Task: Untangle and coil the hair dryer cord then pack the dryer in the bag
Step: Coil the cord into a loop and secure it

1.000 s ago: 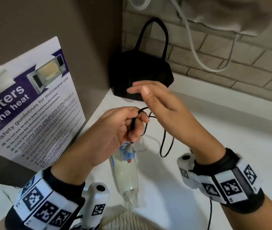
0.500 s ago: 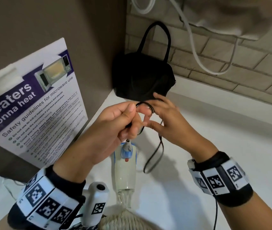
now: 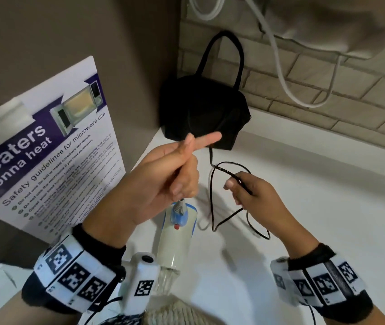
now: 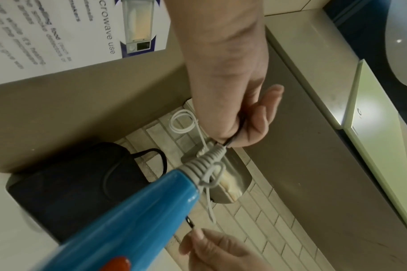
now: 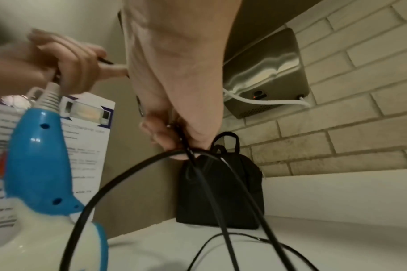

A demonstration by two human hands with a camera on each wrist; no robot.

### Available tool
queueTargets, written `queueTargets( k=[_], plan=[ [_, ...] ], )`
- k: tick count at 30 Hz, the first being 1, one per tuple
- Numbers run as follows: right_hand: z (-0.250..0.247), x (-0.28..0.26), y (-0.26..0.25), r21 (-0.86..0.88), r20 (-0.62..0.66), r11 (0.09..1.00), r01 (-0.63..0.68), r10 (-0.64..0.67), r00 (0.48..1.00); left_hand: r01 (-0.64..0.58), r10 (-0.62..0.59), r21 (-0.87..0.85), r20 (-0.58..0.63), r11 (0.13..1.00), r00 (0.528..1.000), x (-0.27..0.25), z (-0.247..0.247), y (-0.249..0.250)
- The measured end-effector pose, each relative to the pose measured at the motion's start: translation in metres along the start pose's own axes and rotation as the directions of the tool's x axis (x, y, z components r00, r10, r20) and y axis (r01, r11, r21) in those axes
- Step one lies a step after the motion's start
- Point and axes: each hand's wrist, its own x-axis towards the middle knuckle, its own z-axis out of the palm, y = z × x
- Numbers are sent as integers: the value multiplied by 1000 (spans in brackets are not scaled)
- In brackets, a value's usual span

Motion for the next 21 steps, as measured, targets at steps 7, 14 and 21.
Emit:
queueTargets(
  k=[7,14,21],
  plan=[
    [8,-20,-15,-152,-46,986,73,-81,996,-42,53,-125,87,991,995,18,-15,5],
    [8,-37,-29,-293,96,947,131,-107,990,-46,41,-69,-67,997,997,34,-26,4],
    [-6,-60,-45,-324,72,931,167,-152,986,-81,92,74,-166,994,982,39,-36,8]
  ],
)
